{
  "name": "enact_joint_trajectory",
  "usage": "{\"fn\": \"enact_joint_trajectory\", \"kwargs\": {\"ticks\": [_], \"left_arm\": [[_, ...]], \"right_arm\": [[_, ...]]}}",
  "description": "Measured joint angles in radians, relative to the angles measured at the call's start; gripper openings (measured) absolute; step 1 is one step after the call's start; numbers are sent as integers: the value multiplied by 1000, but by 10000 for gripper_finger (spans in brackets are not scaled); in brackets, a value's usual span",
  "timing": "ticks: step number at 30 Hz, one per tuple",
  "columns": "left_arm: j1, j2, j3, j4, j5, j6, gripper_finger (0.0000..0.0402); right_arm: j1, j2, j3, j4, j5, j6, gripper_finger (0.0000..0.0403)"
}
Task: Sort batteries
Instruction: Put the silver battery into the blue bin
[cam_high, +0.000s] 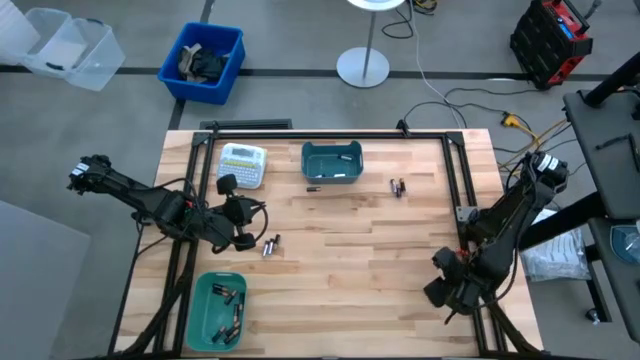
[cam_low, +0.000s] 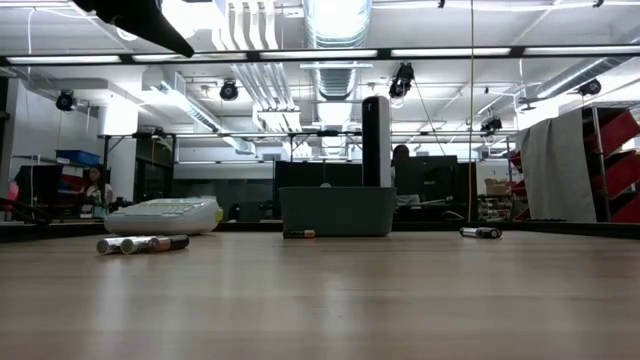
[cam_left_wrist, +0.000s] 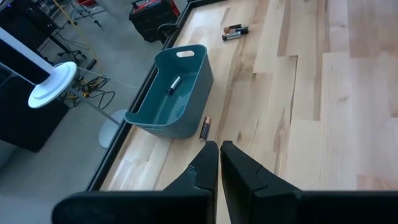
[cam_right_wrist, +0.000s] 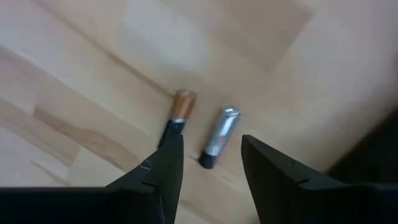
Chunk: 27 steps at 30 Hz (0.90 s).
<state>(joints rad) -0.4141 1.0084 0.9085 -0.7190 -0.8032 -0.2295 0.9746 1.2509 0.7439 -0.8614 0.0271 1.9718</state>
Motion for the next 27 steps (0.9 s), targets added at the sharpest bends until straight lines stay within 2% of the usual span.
{"fn": "enact_joint_trajectory", "kwargs": {"ticks": [4, 10, 17, 27], "left_arm": [[0, 0, 0, -3, 0, 5, 0], [0, 0, 0, -3, 1, 11, 0], [0, 0, 0, -1, 1, 11, 0], [0, 0, 0, 1, 1, 11, 0]], "right_arm": [[7, 74, -1, 56, -11, 1, 158], [7, 148, -1, 64, -83, 21, 169], [7, 167, -2, 68, -86, 19, 171], [7, 167, -36, 69, -79, 17, 144]]}}
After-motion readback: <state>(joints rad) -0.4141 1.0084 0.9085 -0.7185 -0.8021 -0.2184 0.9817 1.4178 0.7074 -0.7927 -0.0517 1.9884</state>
